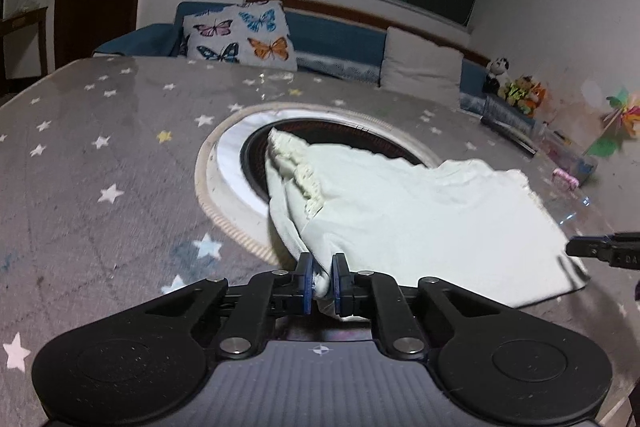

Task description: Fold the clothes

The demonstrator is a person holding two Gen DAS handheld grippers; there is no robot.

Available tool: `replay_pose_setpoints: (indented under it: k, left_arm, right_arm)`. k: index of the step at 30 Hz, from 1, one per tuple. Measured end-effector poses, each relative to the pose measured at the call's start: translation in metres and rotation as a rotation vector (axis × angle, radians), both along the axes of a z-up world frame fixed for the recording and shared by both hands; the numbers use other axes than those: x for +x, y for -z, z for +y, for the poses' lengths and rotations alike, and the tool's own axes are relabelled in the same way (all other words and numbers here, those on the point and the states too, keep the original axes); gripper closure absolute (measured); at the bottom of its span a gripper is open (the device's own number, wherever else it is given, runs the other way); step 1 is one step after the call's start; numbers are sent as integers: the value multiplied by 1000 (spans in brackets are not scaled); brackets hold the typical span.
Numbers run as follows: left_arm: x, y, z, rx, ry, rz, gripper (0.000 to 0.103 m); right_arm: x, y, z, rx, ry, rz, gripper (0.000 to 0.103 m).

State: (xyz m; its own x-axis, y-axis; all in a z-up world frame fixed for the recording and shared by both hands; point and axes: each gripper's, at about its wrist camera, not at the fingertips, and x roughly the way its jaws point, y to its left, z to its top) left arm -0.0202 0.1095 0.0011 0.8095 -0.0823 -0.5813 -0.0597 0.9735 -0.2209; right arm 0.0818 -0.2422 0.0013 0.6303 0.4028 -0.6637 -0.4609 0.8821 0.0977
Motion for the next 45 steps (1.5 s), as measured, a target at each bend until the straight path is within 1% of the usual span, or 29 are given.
replay_pose_setpoints:
  k: [2, 7, 10, 11, 14, 15, 16, 19, 22, 26, 29, 31, 32, 34, 35, 36, 37, 38, 39, 45]
  left_arm:
    - [0, -4, -3, -7, 8, -17, 92]
    - [2, -11, -15, -20, 43, -54, 92]
    - [5, -15, -22, -21, 70, -77, 92]
    - [6, -16, -24, -22, 79, -84, 92]
    - [10, -17, -30, -29, 100, -101, 92]
    - [11, -17, -30, -35, 105, -104, 92]
    - [12, -17, -31, -41, 109, -106, 92]
    - [14, -16, -34, -58, 124, -110, 92]
    - [15, -14, -39, -58, 143, -116, 92]
    - [15, -13, -42, -69, 162, -120, 92]
    - [15, -13, -44, -71, 171, -121, 92]
    - [15, -14, -46, -69, 176, -122, 92]
    - [14, -14, -47, -68, 178, -124, 92]
    - [14, -15, -49, -66, 180, -124, 92]
    - [14, -15, -50, -65, 182, -124, 92]
    - [14, -16, -50, -65, 185, -125, 92]
    - [14, -17, -51, -64, 189, -126, 92]
    - [14, -18, -53, -61, 195, -129, 92]
    - [15, -20, -55, -60, 203, -132, 92]
    - [16, -31, -76, -54, 272, -154, 92]
  right_arm:
    - [6, -11, 10, 6, -39, -4, 83]
    - [24, -35, 53, 35, -172, 3, 67]
    - [36, -45, 93, 50, -274, 36, 63]
    - [41, -47, 107, 47, -305, 47, 59]
    - [52, -51, 144, 37, -376, 65, 56]
    - [56, -52, 157, 33, -398, 72, 51]
    - [59, -53, 170, 30, -420, 79, 49]
    - [68, -52, 207, 6, -479, 110, 47]
    - [73, -45, 239, -58, -527, 128, 45]
    - [75, -32, 264, -124, -564, 135, 45]
    - [75, -23, 276, -174, -564, 105, 45]
    - [77, -19, 279, -194, -549, 87, 49]
    - [77, -17, 278, -198, -540, 78, 53]
    - [79, -16, 276, -202, -526, 63, 66]
    - [80, -16, 274, -193, -519, 62, 77]
    - [81, -17, 270, -178, -513, 66, 83]
    - [82, -18, 266, -163, -506, 69, 84]
    - [82, -20, 262, -145, -496, 67, 88]
    - [82, -23, 256, -124, -485, 62, 90]
    - [87, -42, 204, 28, -364, 47, 93]
